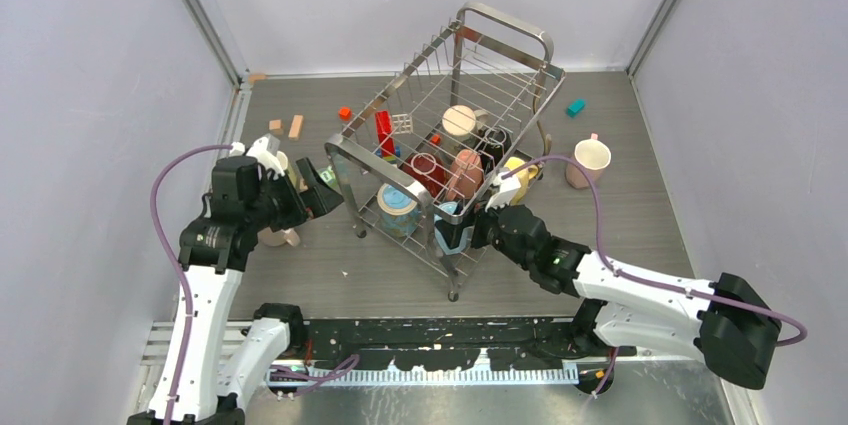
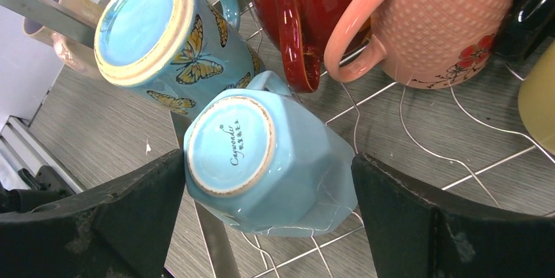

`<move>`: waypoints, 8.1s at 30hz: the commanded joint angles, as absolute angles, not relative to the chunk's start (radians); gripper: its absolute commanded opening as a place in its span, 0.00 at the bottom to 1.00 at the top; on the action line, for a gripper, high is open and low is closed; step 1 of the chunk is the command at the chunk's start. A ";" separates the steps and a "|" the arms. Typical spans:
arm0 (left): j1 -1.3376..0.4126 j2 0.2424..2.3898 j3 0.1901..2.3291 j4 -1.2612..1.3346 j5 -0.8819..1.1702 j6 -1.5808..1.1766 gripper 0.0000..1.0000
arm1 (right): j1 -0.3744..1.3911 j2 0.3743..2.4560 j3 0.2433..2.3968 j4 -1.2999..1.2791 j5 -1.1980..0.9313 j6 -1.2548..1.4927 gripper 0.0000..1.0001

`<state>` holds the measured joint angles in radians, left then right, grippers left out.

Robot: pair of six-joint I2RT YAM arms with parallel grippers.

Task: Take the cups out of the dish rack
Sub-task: Unload the cup from the dish rack, then place the cup at the center of the board.

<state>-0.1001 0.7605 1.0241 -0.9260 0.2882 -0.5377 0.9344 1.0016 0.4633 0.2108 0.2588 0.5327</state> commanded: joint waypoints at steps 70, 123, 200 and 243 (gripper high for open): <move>-0.107 0.738 1.006 -0.870 0.322 -0.514 1.00 | 0.981 0.870 0.469 0.109 0.533 0.637 0.34; -0.140 0.910 1.569 -0.833 0.448 -0.583 1.00 | 0.980 0.502 1.084 -0.932 0.938 0.982 0.04; -0.670 1.201 1.493 0.155 0.553 -1.306 0.21 | 0.980 1.040 1.396 0.138 0.413 1.008 0.02; -0.671 0.978 1.900 -0.662 -0.104 -0.550 0.00 | 0.979 0.826 1.309 -0.293 0.415 0.826 1.00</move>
<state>-0.6731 1.0515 1.8309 -0.6140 0.1024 -0.7021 0.9756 0.8513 1.3224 -0.2230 0.3912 0.8650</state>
